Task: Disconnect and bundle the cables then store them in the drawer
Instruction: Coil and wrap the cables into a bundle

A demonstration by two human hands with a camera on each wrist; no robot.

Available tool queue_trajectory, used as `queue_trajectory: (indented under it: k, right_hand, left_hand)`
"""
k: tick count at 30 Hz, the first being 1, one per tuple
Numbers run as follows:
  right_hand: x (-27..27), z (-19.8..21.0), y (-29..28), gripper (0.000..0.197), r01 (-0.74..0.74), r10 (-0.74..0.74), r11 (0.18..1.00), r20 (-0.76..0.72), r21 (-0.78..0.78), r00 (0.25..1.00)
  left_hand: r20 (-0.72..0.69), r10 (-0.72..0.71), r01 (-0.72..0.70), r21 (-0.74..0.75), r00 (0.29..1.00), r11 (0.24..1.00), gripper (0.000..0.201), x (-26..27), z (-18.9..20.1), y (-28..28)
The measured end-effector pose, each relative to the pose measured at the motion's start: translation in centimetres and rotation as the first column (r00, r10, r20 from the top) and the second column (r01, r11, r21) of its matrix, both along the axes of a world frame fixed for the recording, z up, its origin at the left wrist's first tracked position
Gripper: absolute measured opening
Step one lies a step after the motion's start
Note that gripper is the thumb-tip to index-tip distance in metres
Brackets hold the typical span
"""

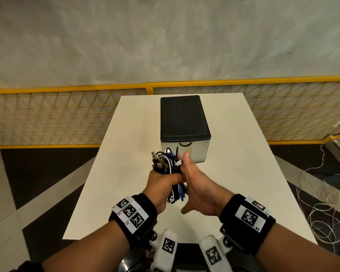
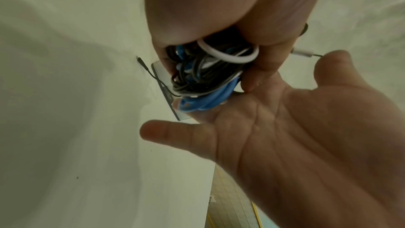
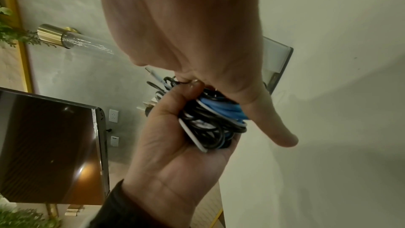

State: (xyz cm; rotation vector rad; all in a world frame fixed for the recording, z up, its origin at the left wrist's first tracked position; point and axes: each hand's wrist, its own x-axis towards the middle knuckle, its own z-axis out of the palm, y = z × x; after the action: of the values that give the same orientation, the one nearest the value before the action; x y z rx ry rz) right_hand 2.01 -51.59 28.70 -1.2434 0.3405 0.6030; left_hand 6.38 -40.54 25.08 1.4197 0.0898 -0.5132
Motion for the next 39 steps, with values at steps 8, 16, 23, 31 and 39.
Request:
queue_trajectory:
  k: [8,16,23,31,39]
  right_hand:
    - [-0.3,0.0,-0.4,0.063,-0.085,0.084,0.995,-0.022,-0.054,0.996]
    - [2.7,-1.8,-4.6,0.051,0.327,-0.006,0.742,0.482,-0.585,0.876]
    - [2.5,-2.6,-2.7,0.022,0.299,-0.15,0.905,0.432,-0.302,0.889]
    - [1.2,-1.4,-0.5,0.048,0.076,-0.094,0.986,0.117,0.15,0.989]
    - [0.4,-1.4,0.1,0.079,-0.05,0.045,0.997,0.082,0.065,0.996]
  left_hand:
    - [-0.009,-0.071,0.071,-0.051,0.997,0.996,0.022,-0.2,0.7,1.0]
    - [-0.035,-0.19,0.178,-0.208,0.981,0.962,0.028,1.4,2.4,2.9]
    - [0.02,-0.248,0.249,-0.106,0.969,0.963,0.018,1.9,4.0,2.6]
    - [0.061,-0.244,0.233,0.143,0.968,0.962,0.026,1.6,2.4,1.8]
    - [-0.018,-0.22,0.22,0.125,0.975,0.967,0.019,1.9,1.8,2.0]
